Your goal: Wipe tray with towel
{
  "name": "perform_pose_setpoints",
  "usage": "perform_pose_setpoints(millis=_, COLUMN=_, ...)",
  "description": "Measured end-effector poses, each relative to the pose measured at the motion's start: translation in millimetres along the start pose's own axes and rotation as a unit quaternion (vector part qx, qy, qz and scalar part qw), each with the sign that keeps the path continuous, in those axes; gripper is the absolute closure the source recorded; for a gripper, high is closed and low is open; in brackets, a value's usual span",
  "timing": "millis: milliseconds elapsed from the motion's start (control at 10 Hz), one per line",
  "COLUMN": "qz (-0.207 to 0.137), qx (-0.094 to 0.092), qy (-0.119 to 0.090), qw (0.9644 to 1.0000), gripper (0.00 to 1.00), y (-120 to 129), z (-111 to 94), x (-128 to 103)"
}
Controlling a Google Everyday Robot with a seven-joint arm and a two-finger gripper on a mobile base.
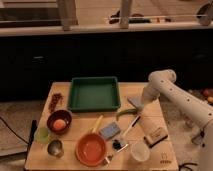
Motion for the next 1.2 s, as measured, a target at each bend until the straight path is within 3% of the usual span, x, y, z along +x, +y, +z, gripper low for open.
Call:
perform_pose_setpoints(millis=600, qz=-0.024, qx=-0.019, qy=0.002, qw=0.9995, gripper=0.20, y=-6.2, z=15.3, x=-2.8)
perform_pose_setpoints(millis=1000, qz=-0.024, qx=-0.025, qy=0.000, qw=0.9994, gripper=0.21, y=-10.1, z=37.6, x=-2.5)
perform_pose_setpoints(millis=1200, qz=-0.017, qx=-0.032, qy=-0.005, qw=0.9993, gripper=0.34, y=-10.8, z=46.3, x=0.3)
